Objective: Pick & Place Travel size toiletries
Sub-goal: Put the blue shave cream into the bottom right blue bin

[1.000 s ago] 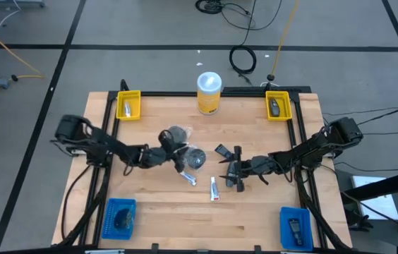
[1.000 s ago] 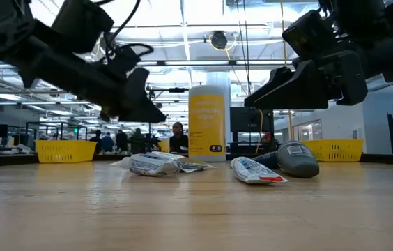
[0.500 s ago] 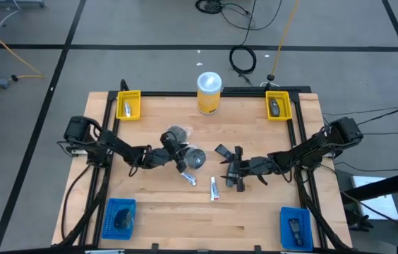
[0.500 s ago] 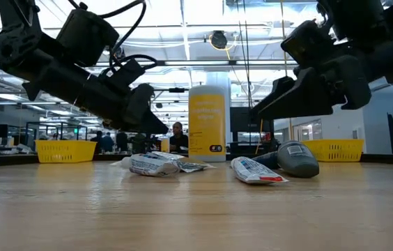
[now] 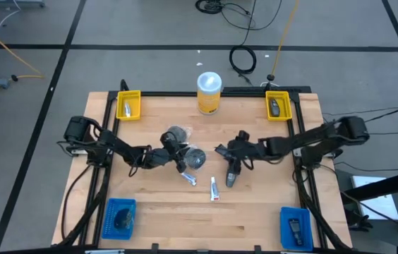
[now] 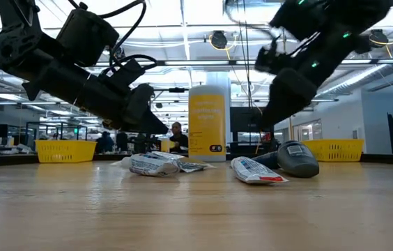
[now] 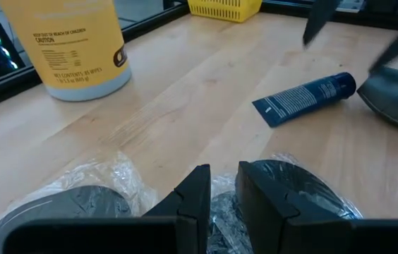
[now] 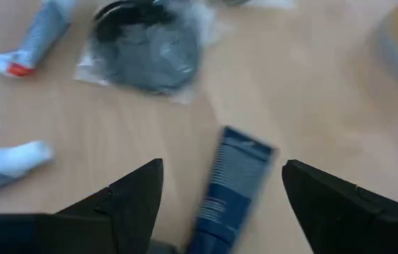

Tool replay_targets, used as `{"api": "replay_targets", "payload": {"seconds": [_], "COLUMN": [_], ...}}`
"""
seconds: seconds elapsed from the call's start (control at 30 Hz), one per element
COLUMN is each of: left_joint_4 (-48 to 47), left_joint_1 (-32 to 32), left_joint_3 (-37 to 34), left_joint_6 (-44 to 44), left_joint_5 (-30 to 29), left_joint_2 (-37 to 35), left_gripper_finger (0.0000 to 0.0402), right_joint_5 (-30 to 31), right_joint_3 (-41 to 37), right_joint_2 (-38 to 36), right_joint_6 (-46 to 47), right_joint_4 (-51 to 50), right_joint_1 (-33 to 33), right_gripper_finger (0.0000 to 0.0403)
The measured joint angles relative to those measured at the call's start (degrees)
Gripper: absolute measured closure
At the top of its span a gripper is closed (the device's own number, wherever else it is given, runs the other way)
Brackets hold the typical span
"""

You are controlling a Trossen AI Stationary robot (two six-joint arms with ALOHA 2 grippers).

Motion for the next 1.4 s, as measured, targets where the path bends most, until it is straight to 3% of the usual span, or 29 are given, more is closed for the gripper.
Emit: {"api": "replay_targets", "payload": {"seconds": [0.23,0.57,0.77,1.17,1.3,1.4], "left_joint_4": [-0.27,-1.06,-0.97,0.46,1.33,2.08], "left_joint_1": [0.00,0.00,-0.02,-0.17,-0.17,-0.06], "left_joint_3": [0.02,0.04,0.04,0.04,0.04,0.04], "left_joint_6": [0.01,0.04,-0.11,1.22,4.22,5.98], "left_joint_5": [0.00,1.13,2.98,9.03,9.02,9.01], "left_joint_2": [-0.02,-0.04,-0.04,-0.04,-0.04,-0.04], "left_gripper_finger": [0.0327,0.0327,0.0327,0.0327,0.0327,0.0327], "right_joint_5": [-2.35,-2.88,-4.09,-3.98,-5.65,-7.06], "right_joint_3": [6.88,20.34,21.30,21.16,21.27,21.10], "right_joint_2": [9.72,21.57,21.05,10.59,8.21,8.20], "right_joint_6": [1.70,-2.52,-3.26,0.49,0.35,0.36], "right_joint_4": [-4.88,-20.19,-22.97,-28.81,-32.77,-36.69], "right_joint_1": [-4.54,-6.76,-7.90,-9.82,-9.85,-10.42], "right_gripper_finger": [0.0088,0.0155,0.0218,0.0343,0.0359,0.0342]}}
